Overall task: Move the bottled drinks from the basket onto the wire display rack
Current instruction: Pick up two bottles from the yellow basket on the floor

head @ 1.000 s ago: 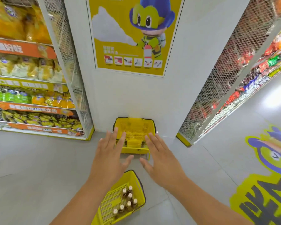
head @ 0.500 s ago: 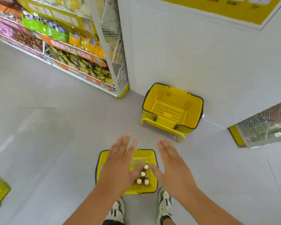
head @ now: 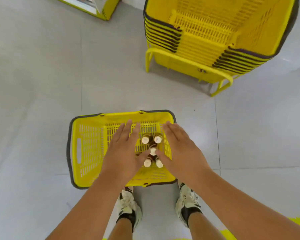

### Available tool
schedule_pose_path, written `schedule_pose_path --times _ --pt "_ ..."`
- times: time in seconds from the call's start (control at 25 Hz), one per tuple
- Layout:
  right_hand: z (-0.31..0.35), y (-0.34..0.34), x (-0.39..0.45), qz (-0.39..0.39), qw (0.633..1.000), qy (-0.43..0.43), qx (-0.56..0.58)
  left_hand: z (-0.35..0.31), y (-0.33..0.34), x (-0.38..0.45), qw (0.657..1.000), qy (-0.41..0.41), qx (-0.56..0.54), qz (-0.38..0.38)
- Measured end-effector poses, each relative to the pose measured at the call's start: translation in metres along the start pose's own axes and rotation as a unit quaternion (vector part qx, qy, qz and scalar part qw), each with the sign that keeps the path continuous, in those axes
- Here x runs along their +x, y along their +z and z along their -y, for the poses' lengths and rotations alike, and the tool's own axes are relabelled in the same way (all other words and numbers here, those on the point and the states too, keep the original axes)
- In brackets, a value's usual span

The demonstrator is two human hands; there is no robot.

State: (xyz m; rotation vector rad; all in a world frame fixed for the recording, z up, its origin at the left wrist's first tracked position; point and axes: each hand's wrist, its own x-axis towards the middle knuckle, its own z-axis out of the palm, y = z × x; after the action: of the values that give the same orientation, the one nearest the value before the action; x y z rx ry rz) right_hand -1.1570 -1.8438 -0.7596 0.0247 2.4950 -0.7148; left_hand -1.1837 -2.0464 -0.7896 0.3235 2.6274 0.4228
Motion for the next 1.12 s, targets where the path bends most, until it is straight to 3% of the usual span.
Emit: schedule_pose_path --times 0.24,0.44,0.84,1.12 --pt "-0.047 0.101 0.057 0.015 0.999 0.029 0.036 0.053 0.092 0.043 0.998 0.002 0.035 0.050" --pt "-0.067 0.144 0.090 0.026 0.998 0.038 0.033 0.075 0.142 0.063 0.996 0.005 0.053 0.069" --pt "-0.074 0.179 0.127 0.092 0.990 0.078 -0.067 0.093 0.185 0.090 0.991 0.043 0.082 0.097" --pt "-0.070 0.178 0.135 0.093 0.987 0.119 -0.055 0.102 0.202 0.108 0.992 0.062 -0.007 0.112"
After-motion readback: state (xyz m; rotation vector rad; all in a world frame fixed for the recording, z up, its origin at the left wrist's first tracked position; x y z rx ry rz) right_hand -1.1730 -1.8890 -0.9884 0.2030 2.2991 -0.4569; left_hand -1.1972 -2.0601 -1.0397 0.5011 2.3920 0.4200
